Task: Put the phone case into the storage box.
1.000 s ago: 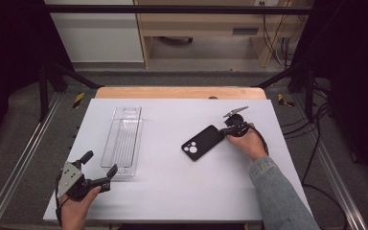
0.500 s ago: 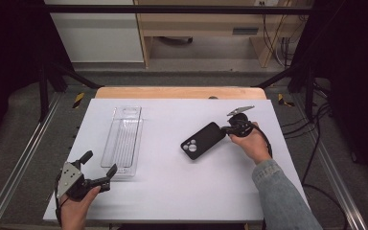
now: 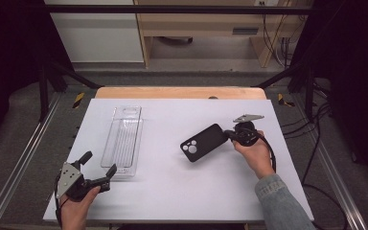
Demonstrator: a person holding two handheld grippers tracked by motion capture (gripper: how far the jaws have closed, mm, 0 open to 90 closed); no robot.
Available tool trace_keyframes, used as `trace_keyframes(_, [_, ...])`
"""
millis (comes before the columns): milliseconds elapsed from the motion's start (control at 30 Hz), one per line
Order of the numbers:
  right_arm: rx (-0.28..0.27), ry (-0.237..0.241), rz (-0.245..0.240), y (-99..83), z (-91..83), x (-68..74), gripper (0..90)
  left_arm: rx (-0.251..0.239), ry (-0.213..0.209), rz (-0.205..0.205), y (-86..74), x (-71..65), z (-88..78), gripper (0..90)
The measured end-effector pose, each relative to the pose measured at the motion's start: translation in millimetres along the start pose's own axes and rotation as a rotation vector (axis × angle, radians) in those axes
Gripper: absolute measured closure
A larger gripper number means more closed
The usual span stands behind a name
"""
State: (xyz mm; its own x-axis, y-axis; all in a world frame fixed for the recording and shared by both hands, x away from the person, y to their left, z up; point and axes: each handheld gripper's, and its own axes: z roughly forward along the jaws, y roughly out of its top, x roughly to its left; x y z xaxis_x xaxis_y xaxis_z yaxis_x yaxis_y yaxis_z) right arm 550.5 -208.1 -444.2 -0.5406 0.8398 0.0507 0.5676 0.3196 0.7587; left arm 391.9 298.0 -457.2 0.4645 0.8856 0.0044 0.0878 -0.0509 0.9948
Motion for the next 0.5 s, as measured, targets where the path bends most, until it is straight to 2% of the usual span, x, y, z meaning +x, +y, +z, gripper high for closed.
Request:
trace_keyframes(133, [-0.014,0.006,0.022,-7.9,-2.4,5.4,89.0,0.006,0.009,-0.007,-0.3,0.1,-1.1,0.6])
trace_keyframes(500, [-0.07,-0.014,0.028,-18.6,-12.0,20.9,89.0,0.016,0.036,-0.053,1.4,-1.0,-4.3,0.3])
